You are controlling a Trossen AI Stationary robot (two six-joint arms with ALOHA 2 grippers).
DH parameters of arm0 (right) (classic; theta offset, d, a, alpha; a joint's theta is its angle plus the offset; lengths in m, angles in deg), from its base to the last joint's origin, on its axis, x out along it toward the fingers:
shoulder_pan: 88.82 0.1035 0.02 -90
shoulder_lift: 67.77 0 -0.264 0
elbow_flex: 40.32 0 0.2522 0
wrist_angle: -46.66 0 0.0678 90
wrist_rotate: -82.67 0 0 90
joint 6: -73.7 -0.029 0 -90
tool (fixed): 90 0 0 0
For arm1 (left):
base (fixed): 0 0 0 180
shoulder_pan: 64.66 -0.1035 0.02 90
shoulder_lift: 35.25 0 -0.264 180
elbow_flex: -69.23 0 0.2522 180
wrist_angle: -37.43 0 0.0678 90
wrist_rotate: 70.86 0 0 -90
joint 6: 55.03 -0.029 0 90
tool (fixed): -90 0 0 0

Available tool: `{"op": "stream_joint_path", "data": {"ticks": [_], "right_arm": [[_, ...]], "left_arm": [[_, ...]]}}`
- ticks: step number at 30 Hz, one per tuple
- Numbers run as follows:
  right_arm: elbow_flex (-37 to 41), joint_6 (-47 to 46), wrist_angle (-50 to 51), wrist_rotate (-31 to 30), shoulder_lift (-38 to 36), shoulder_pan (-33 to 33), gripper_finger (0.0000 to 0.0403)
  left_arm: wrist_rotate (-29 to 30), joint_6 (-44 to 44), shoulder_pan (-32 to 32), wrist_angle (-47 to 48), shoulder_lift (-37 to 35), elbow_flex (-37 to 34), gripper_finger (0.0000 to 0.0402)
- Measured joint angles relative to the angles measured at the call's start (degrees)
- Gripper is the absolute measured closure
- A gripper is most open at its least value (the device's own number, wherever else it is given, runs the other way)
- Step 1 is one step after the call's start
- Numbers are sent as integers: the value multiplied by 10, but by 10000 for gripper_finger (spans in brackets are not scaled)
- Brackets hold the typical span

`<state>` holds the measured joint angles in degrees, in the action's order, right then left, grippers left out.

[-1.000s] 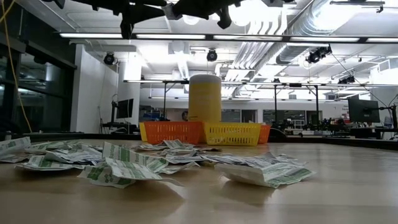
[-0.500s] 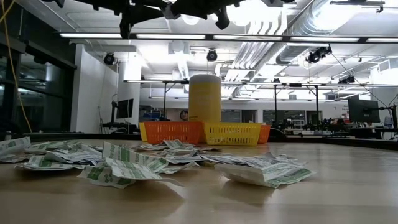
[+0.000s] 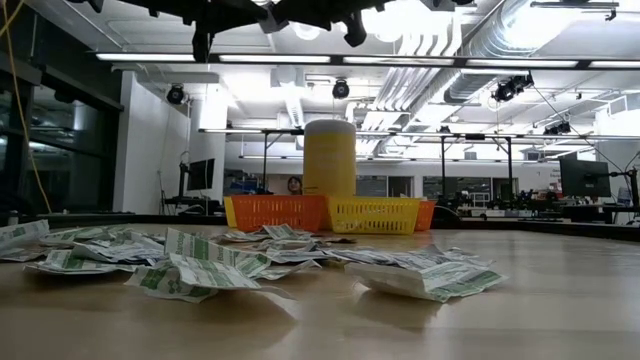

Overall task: Pick & Place First Aid Supplies
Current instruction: Put the blue alcohol pad into the top yellow basket

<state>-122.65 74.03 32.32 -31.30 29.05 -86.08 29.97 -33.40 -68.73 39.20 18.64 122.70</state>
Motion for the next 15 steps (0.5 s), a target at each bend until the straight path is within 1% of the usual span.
{"op": "stream_joint_path", "data": {"ticks": [3,6,9,12,15], "right_arm": [[0,22,0,4,0,0,399],[0,44,3,5,-2,0,380],[1,33,12,3,-9,0,345],[1,16,27,1,-19,-5,300],[1,-1,48,-28,-29,-8,255]], "left_arm": [[0,0,0,0,0,0,398],[1,0,0,1,0,0,399],[8,-1,0,3,0,0,400],[29,0,0,16,0,0,400],[56,14,-1,39,0,0,400]]}}
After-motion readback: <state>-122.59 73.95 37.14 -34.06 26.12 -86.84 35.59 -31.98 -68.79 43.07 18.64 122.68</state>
